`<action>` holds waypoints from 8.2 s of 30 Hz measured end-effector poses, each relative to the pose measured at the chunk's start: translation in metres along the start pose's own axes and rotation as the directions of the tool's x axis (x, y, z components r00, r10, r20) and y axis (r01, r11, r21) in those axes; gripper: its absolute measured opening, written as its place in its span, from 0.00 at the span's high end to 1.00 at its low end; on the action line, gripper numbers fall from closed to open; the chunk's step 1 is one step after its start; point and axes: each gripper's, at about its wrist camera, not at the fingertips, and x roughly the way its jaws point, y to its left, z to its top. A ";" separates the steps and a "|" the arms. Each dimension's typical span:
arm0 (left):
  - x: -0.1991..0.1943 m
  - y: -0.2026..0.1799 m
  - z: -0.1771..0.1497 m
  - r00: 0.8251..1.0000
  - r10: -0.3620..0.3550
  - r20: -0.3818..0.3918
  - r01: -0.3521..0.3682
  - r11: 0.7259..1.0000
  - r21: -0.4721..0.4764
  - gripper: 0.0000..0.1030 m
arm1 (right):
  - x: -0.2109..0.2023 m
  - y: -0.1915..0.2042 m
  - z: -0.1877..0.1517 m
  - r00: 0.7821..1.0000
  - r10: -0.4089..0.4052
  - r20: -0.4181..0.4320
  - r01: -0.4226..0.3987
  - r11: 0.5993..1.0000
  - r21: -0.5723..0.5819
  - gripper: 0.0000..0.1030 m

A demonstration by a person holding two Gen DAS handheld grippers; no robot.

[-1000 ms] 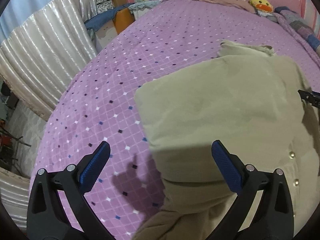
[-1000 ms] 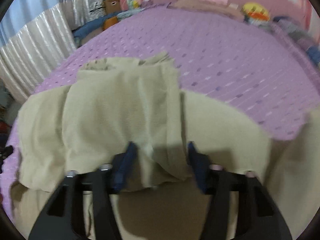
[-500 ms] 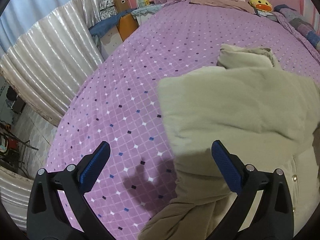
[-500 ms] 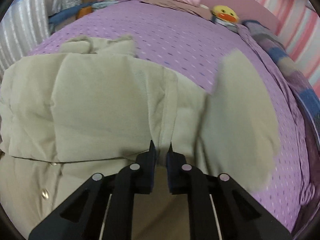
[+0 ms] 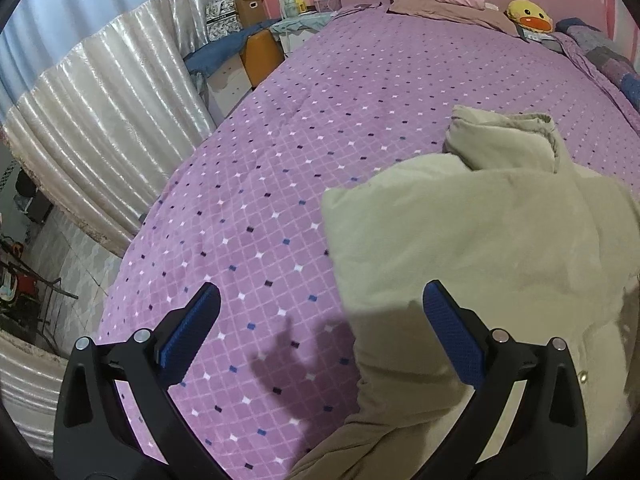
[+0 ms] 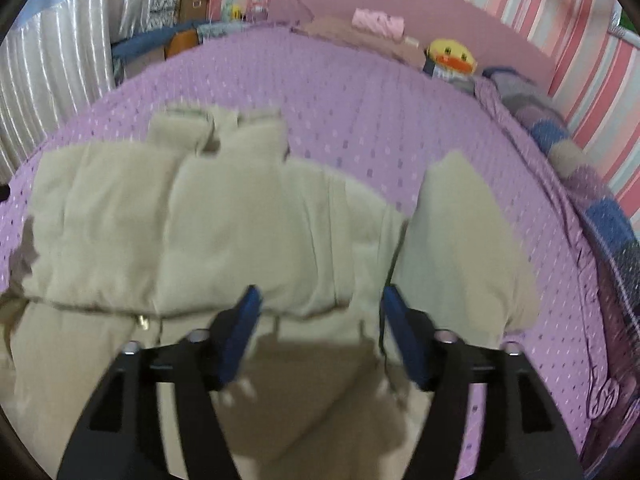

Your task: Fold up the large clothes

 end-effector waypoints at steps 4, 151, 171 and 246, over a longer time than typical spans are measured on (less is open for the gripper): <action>0.009 -0.013 0.011 1.000 -0.008 -0.018 0.008 1.000 -0.009 0.03 | 0.007 0.004 0.030 0.998 0.000 0.064 -0.002 1.000 0.020 0.27; -0.067 0.036 -0.012 0.999 -0.049 0.012 0.050 0.998 -0.038 0.03 | -0.029 0.009 0.054 0.921 0.389 0.032 -0.390 0.914 0.111 0.10; -0.064 -0.053 -0.019 0.984 -0.174 -0.040 0.174 0.985 -0.011 0.03 | 0.014 -0.084 0.020 0.982 0.187 0.013 -0.185 0.956 0.226 0.10; 0.010 -0.088 0.032 0.981 -0.194 0.025 0.194 0.981 -0.006 0.06 | 0.087 -0.054 0.036 0.979 0.184 0.084 -0.202 0.924 0.324 0.03</action>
